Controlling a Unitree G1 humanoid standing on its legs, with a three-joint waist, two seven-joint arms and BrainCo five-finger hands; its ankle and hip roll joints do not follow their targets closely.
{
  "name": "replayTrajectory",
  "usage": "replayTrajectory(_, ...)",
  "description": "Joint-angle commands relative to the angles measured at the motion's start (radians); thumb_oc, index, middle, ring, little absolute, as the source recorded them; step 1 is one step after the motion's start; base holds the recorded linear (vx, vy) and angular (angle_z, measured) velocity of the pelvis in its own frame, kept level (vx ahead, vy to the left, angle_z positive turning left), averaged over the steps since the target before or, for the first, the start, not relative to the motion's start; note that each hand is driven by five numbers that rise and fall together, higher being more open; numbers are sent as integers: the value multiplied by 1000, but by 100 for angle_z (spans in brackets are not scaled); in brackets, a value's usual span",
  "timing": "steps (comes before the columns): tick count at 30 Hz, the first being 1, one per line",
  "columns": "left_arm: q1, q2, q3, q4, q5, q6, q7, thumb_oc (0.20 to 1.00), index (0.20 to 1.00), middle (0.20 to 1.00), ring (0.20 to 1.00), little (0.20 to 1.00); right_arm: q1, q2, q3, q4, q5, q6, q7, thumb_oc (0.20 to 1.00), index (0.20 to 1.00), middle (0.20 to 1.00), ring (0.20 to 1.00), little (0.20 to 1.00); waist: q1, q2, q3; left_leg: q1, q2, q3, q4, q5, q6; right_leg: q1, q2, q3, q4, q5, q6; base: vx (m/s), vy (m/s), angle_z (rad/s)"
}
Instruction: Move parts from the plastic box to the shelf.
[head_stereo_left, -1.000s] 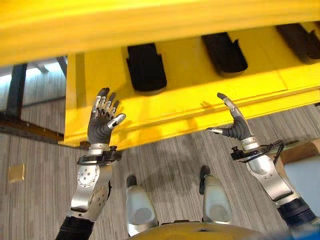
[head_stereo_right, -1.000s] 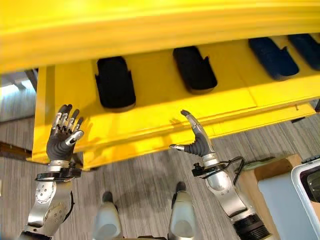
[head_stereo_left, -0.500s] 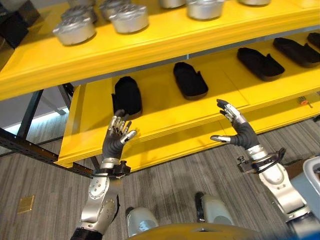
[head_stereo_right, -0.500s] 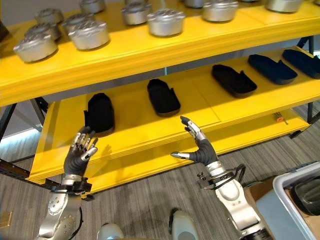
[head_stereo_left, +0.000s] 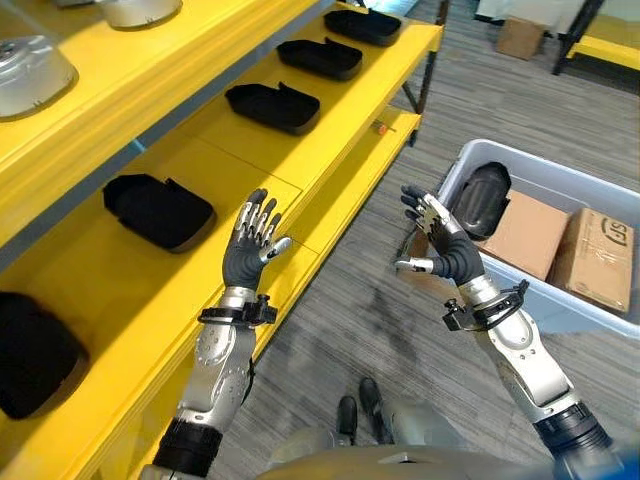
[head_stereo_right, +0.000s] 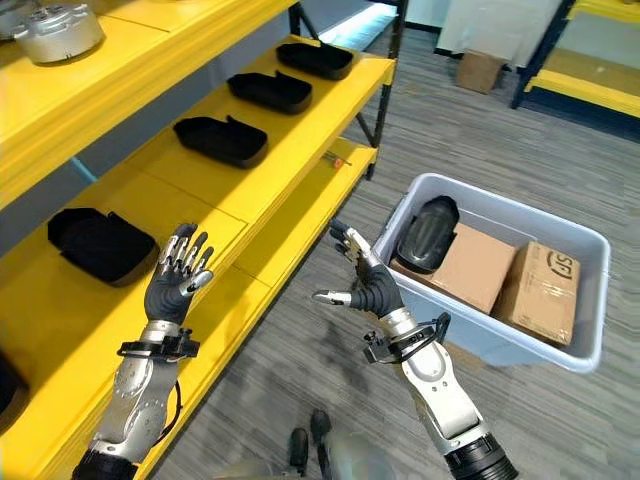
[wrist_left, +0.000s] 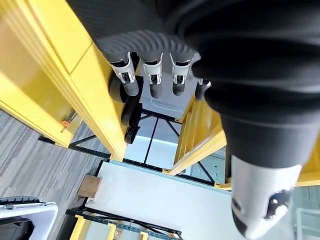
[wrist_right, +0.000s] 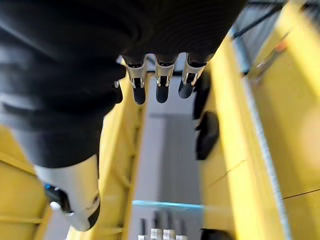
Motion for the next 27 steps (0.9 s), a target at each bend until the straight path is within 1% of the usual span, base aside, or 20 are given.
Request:
replayTrajectory(1,98,39,63,-90,13,-43,7,1000,1000,1000,1000,1000,-24,31,-2,-50,0,-40,-10,1000,1000,1000,1000,1000,62,-29,-4,-46,64,92,80,-85,-72,79,-185,-86,-267,176,34,147,-82,-102)
replayTrajectory(2,106,35,65,-91,1,-41,1,1000,1000,1000,1000,1000,-41,30,7,-31,-18,-36,-20,1000,1000,1000,1000,1000,63,-22,9,-28,86,130,86,-105,-89,32,-275,-152,-367,243,43,162,-101,-133)
replayTrajectory(3,107,35,65,-90,4,-40,1,1000,1000,1000,1000,1000,-47,31,6,-30,-29,-35,-24,1000,1000,1000,1000,1000,59,-25,17,-10,89,151,90,-119,-93,25,-305,-184,-420,281,58,224,-132,-124)
replayTrajectory(4,106,35,65,-89,8,-40,0,1000,1000,1000,1000,1000,-49,30,2,-31,-40,-34,-26,1000,1000,1000,1000,1000,56,-27,20,6,89,164,89,-129,-97,28,-324,-206,-462,312,71,139,-66,-91)
replayTrajectory(5,106,35,65,-88,8,-40,0,1000,1000,1000,1000,1000,-49,30,2,-31,-40,-33,-26,1000,1000,1000,1000,1000,56,-27,23,9,89,164,89,-130,-97,34,-323,-208,-469,316,71,179,-133,-66)
replayTrajectory(6,104,34,59,-86,17,-42,-5,1000,1000,1000,1000,1000,-46,27,-8,-41,-49,-33,-29,1000,1000,1000,1000,1000,47,-38,22,34,88,177,73,-140,-109,32,-350,-219,-512,362,95,170,-141,-46)
replayTrajectory(7,102,30,56,-84,15,-40,-8,1000,1000,1000,1000,1000,-42,22,-16,-48,-50,-33,-29,1000,1000,1000,1000,1000,45,-48,14,41,81,177,65,-147,-116,52,-350,-226,-525,364,97,255,-204,-18)
replayTrajectory(8,92,21,46,-79,18,-41,-5,1000,1000,1000,1000,1000,-40,17,-22,-47,-59,-33,-33,1000,1000,1000,1000,1000,43,-61,7,49,80,175,60,-155,-125,64,-355,-239,-527,380,101,226,-146,13)
replayTrajectory(9,78,12,34,-68,18,-42,-3,1000,1000,1000,1000,1000,-40,17,-25,-43,-58,-32,-41,1000,1000,1000,1000,1000,38,-65,-3,54,83,167,53,-157,-133,70,-356,-236,-529,385,101,251,-180,20)
replayTrajectory(10,66,3,22,-62,20,-41,2,1000,1000,1000,1000,1000,-42,14,-31,-35,-56,-33,-50,1000,1000,1000,1000,1000,30,-63,-9,52,98,155,52,-158,-145,70,-352,-237,-518,388,99,267,-220,28)
replayTrajectory(12,45,-2,6,-49,12,-40,8,1000,1000,1000,1000,1000,-48,6,-41,-36,-58,-33,-64,1000,1000,1000,1000,1000,12,-56,-14,58,140,134,50,-158,-167,67,-331,-238,-483,355,83,251,-251,62)
replayTrajectory(14,27,-9,-3,-50,8,-44,17,1000,1000,1000,1000,1000,-56,-3,-51,-38,-53,-40,-79,1000,1000,1000,1000,1000,-2,-48,-10,66,177,125,51,-155,-189,66,-317,-255,-447,320,72,199,-245,45)
replayTrajectory(16,4,-12,-15,-40,1,-51,30,1000,1000,1000,1000,1000,-61,-11,-62,-32,-57,-45,-96,1000,1000,1000,1000,1000,-20,-43,-1,59,215,117,62,-140,-209,61,-300,-259,-412,285,55,149,-232,15)
replayTrajectory(18,-9,-18,-19,-37,0,-53,39,1000,1000,1000,1000,1000,-60,-17,-74,-14,-58,-52,-119,1000,1000,1000,1000,1000,-29,-37,2,53,249,109,75,-107,-227,52,-278,-266,-387,251,38,159,-218,23)
replayTrajectory(20,-16,-23,-22,-34,2,-53,50,1000,1000,1000,1000,1000,-61,-26,-83,-5,-66,-57,-132,1000,1000,1000,1000,1000,-34,-27,5,42,274,100,94,-56,-242,48,-250,-262,-376,227,19,173,-195,12)
replayTrajectory(23,-19,-26,-17,-35,5,-56,60,1000,1000,1000,1000,1000,-65,-34,-91,5,-69,-59,-141,1000,1000,1000,1000,1000,-29,-24,9,18,292,82,172,34,-256,56,-203,-247,-388,203,-10,192,-189,-12)
replayTrajectory(24,-20,-28,-14,-34,8,-55,64,1000,1000,1000,1000,1000,-68,-36,-90,17,-69,-63,-145,1000,1000,1000,1000,1000,-16,-33,17,-24,281,50,292,85,-258,83,-170,-227,-405,185,-35,165,-159,-20)
replayTrajectory(25,-20,-28,-14,-34,8,-55,64,1000,1000,1000,1000,1000,-69,-35,-90,18,-69,-63,-145,1000,1000,1000,1000,1000,-18,-35,14,-32,277,47,293,89,-257,80,-173,-228,-409,189,-35,184,-201,-19)
replayTrajectory(26,-21,-31,-15,-36,6,-54,63,1000,1000,1000,1000,1000,-65,-37,-95,17,-63,-64,-145,1000,1000,1000,1000,1000,-12,-48,20,-73,261,41,385,96,-252,101,-165,-221,-425,182,-47,112,-134,-39)
replayTrajectory(27,-18,-33,-15,-37,4,-51,63,1000,1000,1000,1000,1000,-57,-40,-99,13,-60,-66,-142,1000,1000,1000,1000,1000,-4,-60,26,-103,246,39,442,101,-245,122,-158,-214,-437,172,-56,173,-184,-42)
